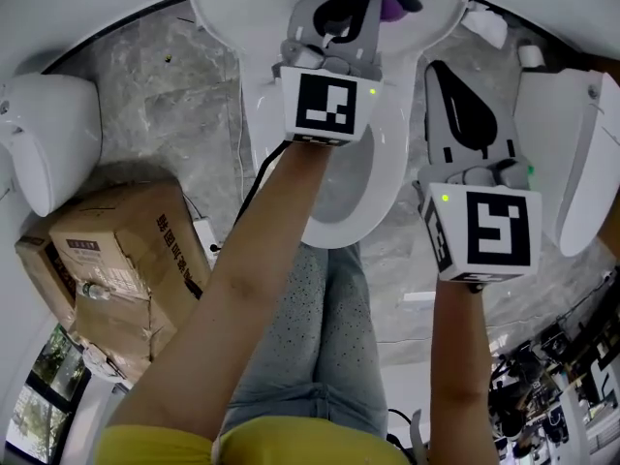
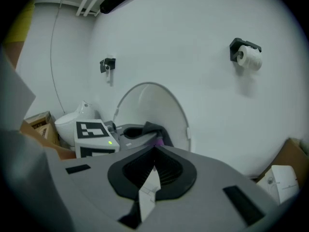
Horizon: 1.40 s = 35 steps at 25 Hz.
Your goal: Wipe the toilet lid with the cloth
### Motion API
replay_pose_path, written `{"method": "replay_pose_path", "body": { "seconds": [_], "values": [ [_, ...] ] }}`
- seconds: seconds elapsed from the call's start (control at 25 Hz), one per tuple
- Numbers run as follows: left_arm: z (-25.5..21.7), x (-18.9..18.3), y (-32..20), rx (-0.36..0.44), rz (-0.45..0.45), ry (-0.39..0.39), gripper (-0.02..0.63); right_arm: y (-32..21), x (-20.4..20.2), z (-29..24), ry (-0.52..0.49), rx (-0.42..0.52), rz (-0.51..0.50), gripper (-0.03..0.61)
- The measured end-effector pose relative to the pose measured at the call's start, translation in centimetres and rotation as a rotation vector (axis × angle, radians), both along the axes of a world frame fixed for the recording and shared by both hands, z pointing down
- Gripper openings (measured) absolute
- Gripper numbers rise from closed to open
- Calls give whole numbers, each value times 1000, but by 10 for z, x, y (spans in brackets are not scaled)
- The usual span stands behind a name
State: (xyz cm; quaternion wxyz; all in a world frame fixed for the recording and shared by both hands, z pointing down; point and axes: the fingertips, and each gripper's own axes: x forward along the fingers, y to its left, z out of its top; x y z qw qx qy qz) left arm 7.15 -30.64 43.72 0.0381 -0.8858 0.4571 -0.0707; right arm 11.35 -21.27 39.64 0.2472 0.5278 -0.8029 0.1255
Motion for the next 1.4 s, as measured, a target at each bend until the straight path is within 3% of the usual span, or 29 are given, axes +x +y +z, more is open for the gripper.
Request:
{"method": "replay_pose_path", "body": {
  "seconds": [0.12,0.24,0.36,0.64,0.8,0.92,1.2,1.32,1.4],
  "values": [
    [23,44,8,-56,82,16,21,5,10,4,13,-9,11,15],
    [43,46,11,-99,91,-11,23,9,15,6,15,-17,12,15],
    [61,9,10,-127,50,-44,25,11,11,9,8,-20,-3,15],
    [113,-124,14,-215,-155,-183,28,12,-12,18,-20,-27,-56,15],
    [121,-135,16,-248,-253,-130,23,14,-13,23,-18,-39,-61,15],
    [131,-111,18,-279,-243,-72,22,15,-8,29,-13,-48,-49,15],
    [158,36,31,-316,90,-151,23,20,10,39,1,-66,-7,15],
    [172,61,37,-332,164,-207,21,22,13,40,5,-72,-3,15],
    [180,58,38,-340,187,-239,21,23,15,41,6,-72,-2,15]
  ]
}}
